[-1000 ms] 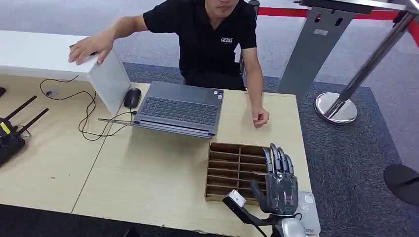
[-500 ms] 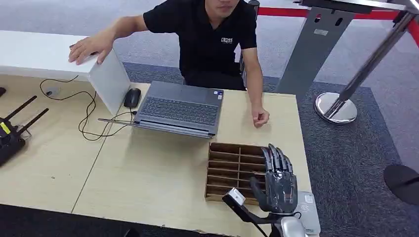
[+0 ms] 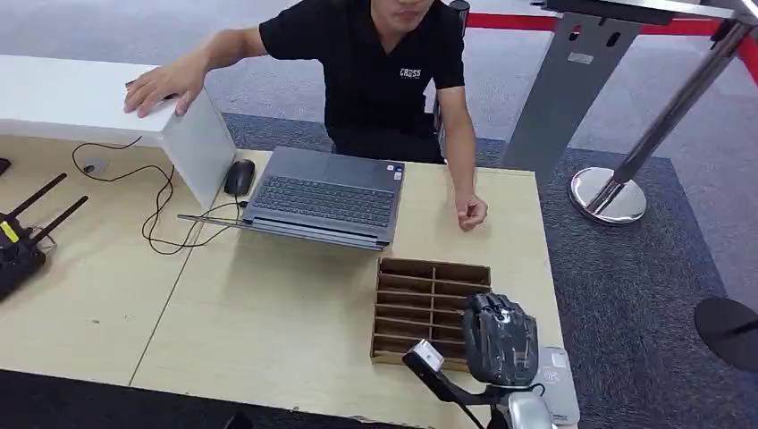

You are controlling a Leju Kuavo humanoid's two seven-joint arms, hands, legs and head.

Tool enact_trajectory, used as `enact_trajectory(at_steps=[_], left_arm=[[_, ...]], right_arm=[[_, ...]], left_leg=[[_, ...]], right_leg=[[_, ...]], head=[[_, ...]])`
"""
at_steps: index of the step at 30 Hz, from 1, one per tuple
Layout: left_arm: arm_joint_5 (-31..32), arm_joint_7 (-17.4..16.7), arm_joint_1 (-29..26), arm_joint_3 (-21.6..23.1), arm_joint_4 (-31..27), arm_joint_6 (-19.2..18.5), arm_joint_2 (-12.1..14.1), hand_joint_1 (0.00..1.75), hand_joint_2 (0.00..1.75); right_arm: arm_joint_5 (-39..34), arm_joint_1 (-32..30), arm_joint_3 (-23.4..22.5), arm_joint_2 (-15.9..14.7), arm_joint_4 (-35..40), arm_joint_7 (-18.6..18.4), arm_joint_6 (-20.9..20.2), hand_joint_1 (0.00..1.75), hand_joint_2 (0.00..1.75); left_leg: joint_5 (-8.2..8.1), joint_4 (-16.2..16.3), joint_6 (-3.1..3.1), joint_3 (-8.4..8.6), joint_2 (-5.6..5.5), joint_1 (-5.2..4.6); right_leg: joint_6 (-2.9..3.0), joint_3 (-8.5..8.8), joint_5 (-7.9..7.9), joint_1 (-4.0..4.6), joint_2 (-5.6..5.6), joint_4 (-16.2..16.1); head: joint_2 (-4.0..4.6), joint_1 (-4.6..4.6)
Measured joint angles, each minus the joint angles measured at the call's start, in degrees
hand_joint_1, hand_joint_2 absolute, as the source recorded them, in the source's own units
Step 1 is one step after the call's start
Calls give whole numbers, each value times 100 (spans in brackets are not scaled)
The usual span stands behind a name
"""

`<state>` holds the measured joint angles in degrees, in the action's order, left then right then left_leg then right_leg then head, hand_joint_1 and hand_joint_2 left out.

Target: Pass the card to the sensor for recognition and then transmit it.

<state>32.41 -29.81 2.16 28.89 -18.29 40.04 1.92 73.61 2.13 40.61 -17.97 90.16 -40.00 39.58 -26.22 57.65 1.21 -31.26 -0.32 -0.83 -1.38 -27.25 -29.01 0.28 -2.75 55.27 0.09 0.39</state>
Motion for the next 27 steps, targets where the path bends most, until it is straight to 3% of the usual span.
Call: enact_trajectory(at_steps=[18, 19, 24, 25, 26, 27], left_arm=[[77, -33, -4, -48, 0, 0, 0, 0, 175], [81, -33, -4, -52, 0, 0, 0, 0, 175], [92, -20, -4, -79, 0, 0, 0, 0, 175], [99, -20, -4, -81, 0, 0, 0, 0, 175], [99, -18, -4, -85, 0, 0, 0, 0, 175], [101, -20, -4, -90, 0, 0, 0, 0, 175]], right_arm=[[39, -9, -11, -11, -22, 0, 0, 175, 175], [44, -9, -11, -11, -22, 0, 0, 49, 175], [109, -12, -20, -11, -22, 0, 0, 49, 175], [114, -12, -20, -11, -22, 0, 0, 12, 175], [122, -12, -22, -11, -22, 0, 0, 0, 175], [125, -12, -24, -11, -22, 0, 0, 0, 175]], left_leg=[[0, 0, 0, 0, 0, 0], [0, 0, 0, 0, 0, 0], [0, 0, 0, 1, 0, 0], [0, 0, 0, 1, 0, 0], [0, 0, 0, 0, 0, 0], [0, 0, 0, 1, 0, 0]], right_leg=[[0, 0, 0, 0, 0, 0], [0, 0, 0, 0, 0, 0], [0, 0, 0, 0, 0, 0], [0, 0, 0, 0, 0, 0], [0, 0, 0, 0, 0, 0], [0, 0, 0, 0, 0, 0]], head=[[0, 0], [0, 0], [0, 0], [0, 0], [0, 0], [0, 0]])
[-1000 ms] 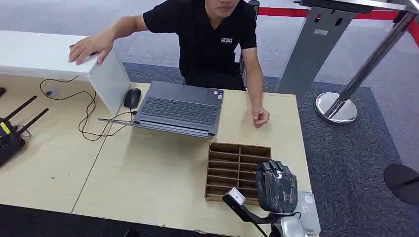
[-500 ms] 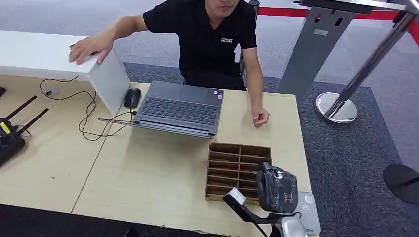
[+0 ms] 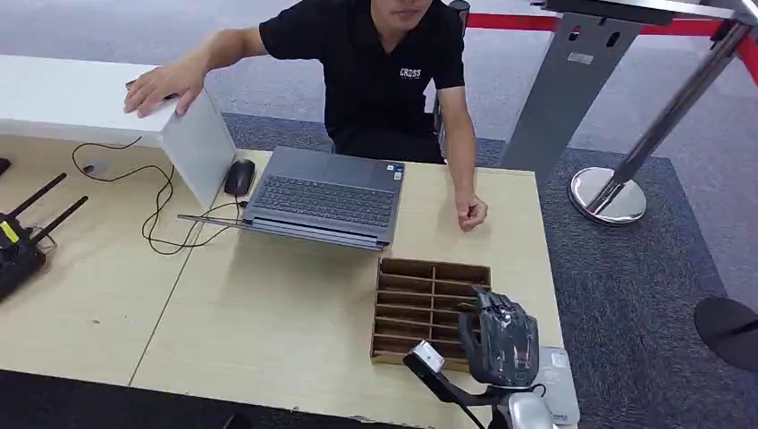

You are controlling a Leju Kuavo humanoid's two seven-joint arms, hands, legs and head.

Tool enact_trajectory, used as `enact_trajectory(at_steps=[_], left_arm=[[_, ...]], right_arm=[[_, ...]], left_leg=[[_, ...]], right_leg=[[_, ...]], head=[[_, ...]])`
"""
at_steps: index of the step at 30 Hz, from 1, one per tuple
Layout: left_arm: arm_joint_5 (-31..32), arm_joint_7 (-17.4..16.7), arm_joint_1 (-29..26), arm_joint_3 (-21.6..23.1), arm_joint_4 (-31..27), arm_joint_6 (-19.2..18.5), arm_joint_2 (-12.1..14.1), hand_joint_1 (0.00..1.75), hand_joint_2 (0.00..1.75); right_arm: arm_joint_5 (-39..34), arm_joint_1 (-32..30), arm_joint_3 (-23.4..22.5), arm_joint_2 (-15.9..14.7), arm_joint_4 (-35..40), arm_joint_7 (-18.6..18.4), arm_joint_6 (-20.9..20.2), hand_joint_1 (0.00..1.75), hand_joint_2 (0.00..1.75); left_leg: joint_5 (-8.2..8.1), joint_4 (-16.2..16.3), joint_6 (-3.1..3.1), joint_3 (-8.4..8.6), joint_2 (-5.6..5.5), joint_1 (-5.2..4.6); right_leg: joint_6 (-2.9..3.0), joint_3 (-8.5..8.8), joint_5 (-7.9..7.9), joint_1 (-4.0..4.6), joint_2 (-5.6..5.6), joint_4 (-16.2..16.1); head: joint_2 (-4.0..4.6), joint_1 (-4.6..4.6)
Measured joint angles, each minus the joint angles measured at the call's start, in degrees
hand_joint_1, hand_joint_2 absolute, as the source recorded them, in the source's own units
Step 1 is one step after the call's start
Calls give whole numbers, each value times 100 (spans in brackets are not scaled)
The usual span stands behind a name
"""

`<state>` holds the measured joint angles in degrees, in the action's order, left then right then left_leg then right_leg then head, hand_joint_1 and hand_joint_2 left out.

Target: Pass the card to the sensor for recognition and then transmit it.

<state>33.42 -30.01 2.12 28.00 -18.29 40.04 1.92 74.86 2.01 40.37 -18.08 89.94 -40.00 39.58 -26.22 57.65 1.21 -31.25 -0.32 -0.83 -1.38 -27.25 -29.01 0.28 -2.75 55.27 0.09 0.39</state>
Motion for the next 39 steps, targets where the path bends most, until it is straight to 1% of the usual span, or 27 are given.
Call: enact_trajectory(at_steps=[20, 39], left_arm=[[22, 24, -1, -48, 0, 0, 0, 0, 175], [26, 26, -1, -55, 0, 0, 0, 0, 175]], right_arm=[[120, -25, -127, 2, 0, 0, 0, 0, 175], [129, -34, -129, 4, 0, 0, 0, 0, 175]], left_leg=[[0, 0, 0, 0, 0, 0], [0, 0, 0, 1, 0, 0]], right_leg=[[0, 0, 0, 0, 0, 0], [0, 1, 0, 0, 0, 0]], head=[[0, 0], [0, 0]])
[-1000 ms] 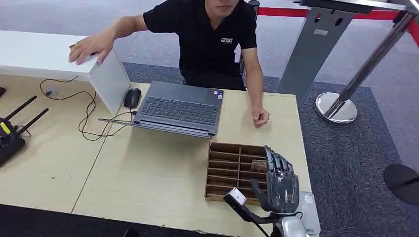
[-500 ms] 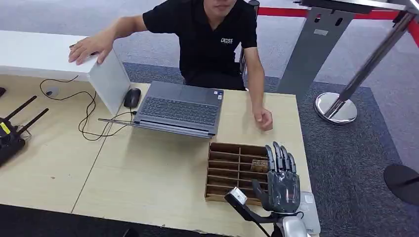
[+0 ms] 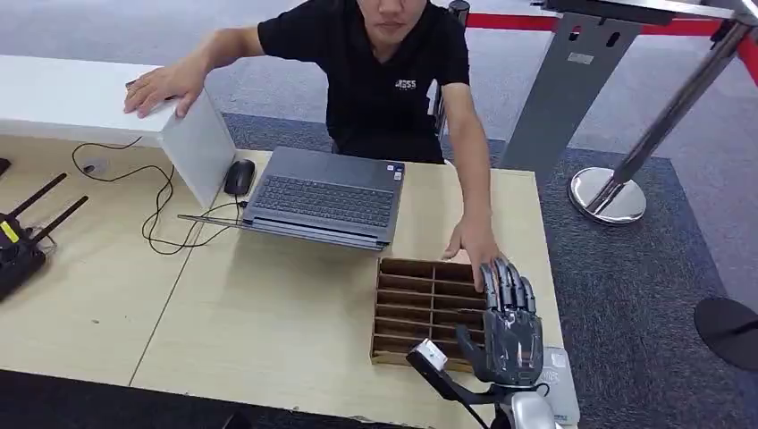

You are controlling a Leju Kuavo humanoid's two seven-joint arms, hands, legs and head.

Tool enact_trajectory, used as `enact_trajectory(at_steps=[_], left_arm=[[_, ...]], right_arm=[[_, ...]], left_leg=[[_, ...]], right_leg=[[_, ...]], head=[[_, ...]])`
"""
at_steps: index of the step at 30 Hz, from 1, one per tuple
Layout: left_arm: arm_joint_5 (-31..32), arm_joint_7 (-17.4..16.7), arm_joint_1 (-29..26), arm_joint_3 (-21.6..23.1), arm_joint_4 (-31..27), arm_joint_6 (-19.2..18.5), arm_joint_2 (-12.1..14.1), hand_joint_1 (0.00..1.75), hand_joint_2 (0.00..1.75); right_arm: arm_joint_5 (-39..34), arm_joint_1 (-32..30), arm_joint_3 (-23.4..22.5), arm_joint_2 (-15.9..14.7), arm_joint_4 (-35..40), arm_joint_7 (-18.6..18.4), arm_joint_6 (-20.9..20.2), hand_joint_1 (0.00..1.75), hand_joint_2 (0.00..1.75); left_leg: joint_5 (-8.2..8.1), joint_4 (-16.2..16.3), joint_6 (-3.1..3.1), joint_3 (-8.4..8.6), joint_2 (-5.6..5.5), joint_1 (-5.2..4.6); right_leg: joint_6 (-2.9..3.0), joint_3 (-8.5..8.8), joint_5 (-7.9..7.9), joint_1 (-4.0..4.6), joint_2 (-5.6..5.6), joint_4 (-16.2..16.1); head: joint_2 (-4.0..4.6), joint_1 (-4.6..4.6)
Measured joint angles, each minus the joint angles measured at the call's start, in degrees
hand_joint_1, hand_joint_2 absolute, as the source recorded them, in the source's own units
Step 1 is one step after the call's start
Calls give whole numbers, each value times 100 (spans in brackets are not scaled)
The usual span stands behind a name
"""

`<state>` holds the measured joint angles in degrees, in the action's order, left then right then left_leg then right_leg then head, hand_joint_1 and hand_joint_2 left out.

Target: Pass the card to the sensor for recognition and then transmit it.

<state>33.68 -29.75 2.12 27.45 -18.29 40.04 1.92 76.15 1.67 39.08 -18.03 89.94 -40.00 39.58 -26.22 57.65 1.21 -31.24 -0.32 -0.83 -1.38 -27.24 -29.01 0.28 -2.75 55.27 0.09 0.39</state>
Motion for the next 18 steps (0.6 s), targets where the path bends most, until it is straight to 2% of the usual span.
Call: enact_trajectory(at_steps=[18], left_arm=[[20, -4, 0, -24, 0, 0, 0, 0, 175]], right_arm=[[2, 2, 2, 31, 0, 0, 0, 0, 175]], left_leg=[[0, 0, 0, 0, 0, 0]], right_leg=[[0, 1, 0, 0, 0, 0]], head=[[0, 0]])
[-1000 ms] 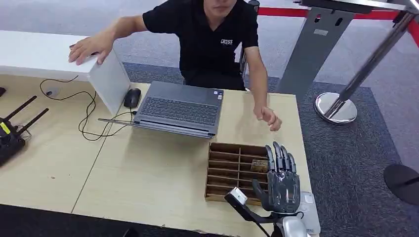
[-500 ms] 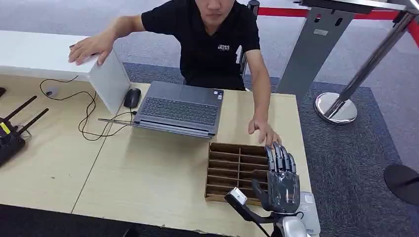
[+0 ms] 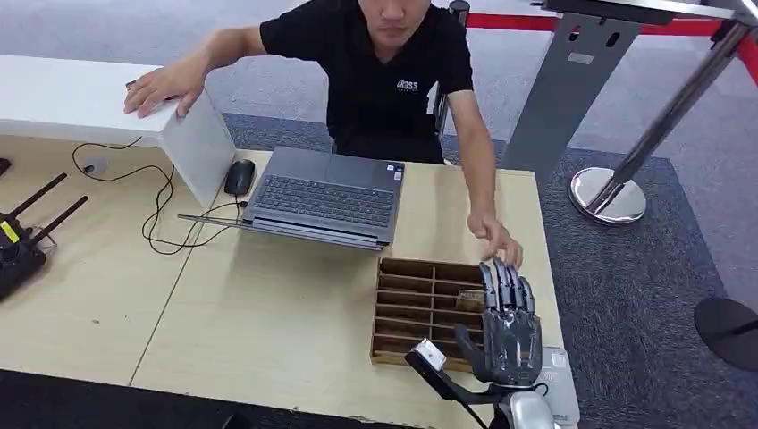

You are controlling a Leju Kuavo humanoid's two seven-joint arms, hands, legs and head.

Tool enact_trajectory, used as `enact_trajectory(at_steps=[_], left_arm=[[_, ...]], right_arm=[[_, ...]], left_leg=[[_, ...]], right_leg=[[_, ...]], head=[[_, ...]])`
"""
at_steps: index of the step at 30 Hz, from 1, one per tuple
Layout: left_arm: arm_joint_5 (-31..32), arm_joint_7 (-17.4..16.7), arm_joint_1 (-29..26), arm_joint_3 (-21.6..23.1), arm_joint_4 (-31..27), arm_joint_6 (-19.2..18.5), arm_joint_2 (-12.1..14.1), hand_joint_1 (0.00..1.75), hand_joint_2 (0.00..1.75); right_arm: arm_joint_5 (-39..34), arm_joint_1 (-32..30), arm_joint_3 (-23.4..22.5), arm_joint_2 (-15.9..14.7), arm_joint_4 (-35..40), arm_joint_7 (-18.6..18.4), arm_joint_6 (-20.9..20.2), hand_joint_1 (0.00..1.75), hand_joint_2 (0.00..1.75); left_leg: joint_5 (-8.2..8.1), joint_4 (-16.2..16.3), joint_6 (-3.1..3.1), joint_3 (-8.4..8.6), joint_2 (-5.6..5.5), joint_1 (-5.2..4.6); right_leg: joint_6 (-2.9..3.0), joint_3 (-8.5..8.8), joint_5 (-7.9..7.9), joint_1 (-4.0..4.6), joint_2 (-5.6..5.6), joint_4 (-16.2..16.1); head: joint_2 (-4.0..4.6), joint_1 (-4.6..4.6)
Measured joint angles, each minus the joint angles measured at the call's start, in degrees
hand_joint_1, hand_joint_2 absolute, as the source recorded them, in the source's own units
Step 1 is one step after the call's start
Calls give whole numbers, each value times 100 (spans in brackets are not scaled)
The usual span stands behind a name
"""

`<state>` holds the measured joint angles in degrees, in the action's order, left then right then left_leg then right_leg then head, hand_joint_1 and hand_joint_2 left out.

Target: Pass the card to the sensor for recognition and then transmit it.

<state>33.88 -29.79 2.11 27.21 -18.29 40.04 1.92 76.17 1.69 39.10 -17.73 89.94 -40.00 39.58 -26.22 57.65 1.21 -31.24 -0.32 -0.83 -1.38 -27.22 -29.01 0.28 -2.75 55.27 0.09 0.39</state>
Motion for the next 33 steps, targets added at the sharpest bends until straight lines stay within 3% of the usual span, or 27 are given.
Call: enact_trajectory(at_steps=[33], left_arm=[[-11, 50, 2, -2, 0, 0, 0, 0, 175]], right_arm=[[-13, 59, 33, 53, -33, 0, 0, 0, 175]], left_leg=[[0, 0, 0, 1, 0, 0]], right_leg=[[0, 1, 0, 0, 0, 0]], head=[[0, 0]])
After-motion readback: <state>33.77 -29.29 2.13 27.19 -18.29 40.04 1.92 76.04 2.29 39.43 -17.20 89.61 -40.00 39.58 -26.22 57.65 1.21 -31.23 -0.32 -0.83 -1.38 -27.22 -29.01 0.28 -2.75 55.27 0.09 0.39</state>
